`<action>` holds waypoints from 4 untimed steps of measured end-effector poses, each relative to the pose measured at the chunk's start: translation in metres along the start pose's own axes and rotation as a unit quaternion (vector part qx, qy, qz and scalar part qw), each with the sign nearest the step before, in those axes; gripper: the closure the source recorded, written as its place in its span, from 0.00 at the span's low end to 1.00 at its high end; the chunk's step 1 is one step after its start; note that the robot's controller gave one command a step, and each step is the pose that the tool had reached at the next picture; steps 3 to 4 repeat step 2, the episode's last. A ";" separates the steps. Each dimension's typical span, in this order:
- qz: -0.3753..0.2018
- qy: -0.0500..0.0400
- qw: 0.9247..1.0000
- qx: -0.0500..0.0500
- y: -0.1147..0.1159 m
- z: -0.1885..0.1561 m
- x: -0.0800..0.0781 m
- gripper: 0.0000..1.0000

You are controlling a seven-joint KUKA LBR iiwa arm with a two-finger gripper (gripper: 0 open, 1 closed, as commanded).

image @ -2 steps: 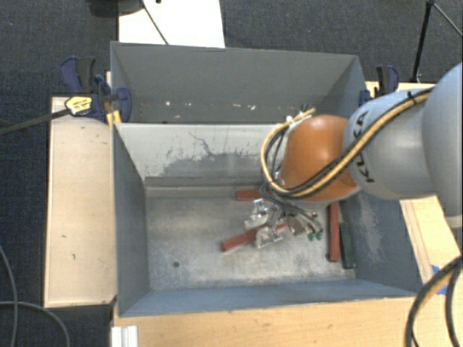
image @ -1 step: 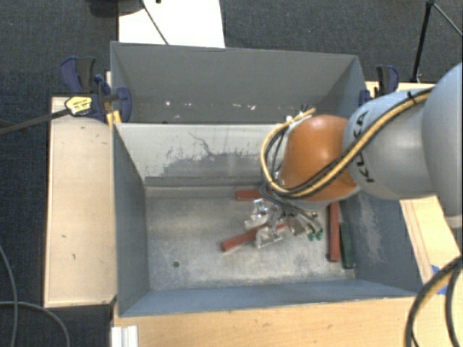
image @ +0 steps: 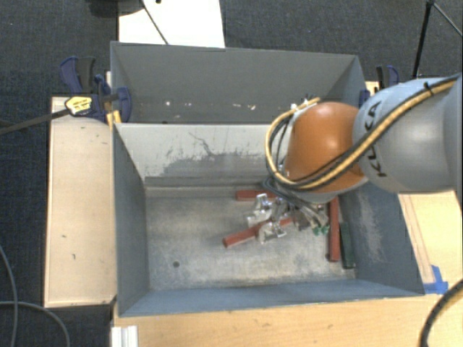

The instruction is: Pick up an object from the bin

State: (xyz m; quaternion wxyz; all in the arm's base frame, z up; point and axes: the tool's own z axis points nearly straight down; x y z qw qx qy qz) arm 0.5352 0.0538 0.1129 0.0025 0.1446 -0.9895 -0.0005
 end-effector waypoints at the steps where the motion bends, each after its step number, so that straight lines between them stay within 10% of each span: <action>1: 0.002 -0.002 1.000 0.000 -0.002 -0.062 -0.007 1.00; 2: -0.014 -0.004 1.000 0.001 -0.001 -0.147 -0.004 1.00; 4: -0.014 -0.004 1.000 0.001 -0.001 -0.147 -0.004 1.00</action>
Offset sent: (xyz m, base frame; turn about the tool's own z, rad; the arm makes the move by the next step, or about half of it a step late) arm 0.0039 0.0003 0.1459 -0.0314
